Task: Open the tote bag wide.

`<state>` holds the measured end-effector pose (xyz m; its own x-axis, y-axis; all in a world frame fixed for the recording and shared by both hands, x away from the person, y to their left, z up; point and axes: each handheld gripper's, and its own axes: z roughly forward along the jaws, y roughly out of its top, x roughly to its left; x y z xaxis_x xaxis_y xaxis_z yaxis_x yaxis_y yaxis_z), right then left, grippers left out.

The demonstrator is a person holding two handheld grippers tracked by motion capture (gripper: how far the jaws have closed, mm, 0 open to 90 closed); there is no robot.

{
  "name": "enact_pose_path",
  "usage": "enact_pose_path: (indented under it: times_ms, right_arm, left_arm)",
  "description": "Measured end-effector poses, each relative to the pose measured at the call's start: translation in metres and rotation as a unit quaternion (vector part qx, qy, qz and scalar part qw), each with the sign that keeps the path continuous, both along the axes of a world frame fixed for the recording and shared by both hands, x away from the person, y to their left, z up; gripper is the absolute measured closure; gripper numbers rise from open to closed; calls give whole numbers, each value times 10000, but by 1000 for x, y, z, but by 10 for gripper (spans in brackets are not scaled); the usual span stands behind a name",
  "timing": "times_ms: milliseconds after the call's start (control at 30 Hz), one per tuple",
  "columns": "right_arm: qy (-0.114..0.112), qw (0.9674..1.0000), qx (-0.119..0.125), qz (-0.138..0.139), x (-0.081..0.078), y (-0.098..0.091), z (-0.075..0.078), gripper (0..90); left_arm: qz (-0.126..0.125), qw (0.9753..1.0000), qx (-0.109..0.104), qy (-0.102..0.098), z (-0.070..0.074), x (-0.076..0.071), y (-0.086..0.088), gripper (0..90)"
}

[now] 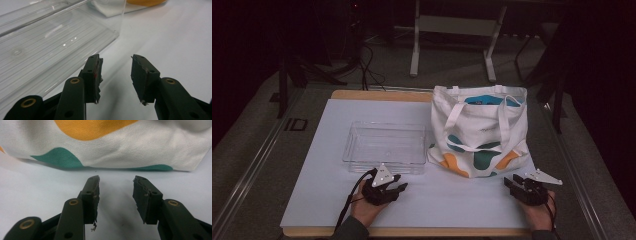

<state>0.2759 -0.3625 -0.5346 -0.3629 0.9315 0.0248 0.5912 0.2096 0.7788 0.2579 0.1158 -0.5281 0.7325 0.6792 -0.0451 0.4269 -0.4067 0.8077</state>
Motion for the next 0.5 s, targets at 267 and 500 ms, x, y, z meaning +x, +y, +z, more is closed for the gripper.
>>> enact_pose_path:
  times_ms: [267, 500]
  right_arm:
    - [-15, 10000, 43, 88, -3, 3, 2, 597]
    - [-178, 9996, -114, 177, -7, 9, 14, 602]
  left_arm:
    - [-12, 9999, -119, -10, 4, -2, 0, 590]
    - [-36, 9998, 91, -173, 9, -6, -5, 590]
